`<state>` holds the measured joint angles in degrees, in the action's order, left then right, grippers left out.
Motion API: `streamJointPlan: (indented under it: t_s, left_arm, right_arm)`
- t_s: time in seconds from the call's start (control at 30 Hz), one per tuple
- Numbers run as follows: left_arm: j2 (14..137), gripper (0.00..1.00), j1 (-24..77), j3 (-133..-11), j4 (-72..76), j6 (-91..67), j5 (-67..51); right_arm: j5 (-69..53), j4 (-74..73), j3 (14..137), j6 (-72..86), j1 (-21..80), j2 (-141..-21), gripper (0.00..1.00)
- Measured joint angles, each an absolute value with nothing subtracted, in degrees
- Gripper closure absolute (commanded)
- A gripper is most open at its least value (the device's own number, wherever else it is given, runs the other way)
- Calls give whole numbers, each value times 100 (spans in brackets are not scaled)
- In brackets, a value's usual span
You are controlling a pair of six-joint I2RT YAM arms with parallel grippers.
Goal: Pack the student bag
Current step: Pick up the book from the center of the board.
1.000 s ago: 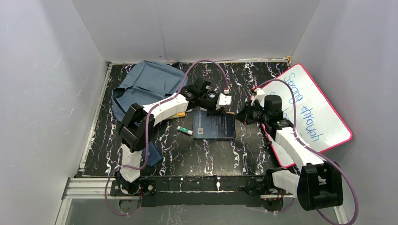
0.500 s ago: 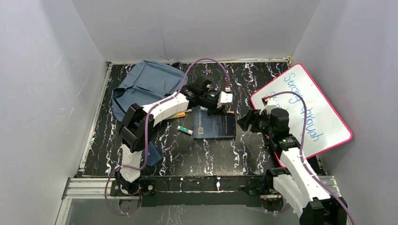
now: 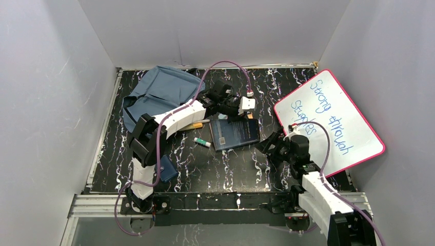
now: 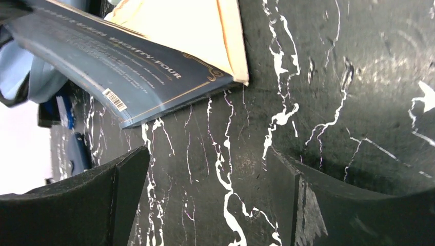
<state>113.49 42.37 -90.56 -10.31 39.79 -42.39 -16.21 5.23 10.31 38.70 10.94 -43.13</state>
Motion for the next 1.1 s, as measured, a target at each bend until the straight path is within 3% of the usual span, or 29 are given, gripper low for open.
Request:
streamJointPlan:
  t_s: [0.67, 1.1]
  left_arm:
    - [11166, 100, 4237, -9091, -600, 3382, -3669]
    - [11142, 100, 4237, -9091, -554, 3251, -3500]
  right_arm:
    - [-1297, 3673, 572, 5778, 1100, -6482, 7]
    - [-1441, 6838, 784, 6504, 1100, -9122, 15]
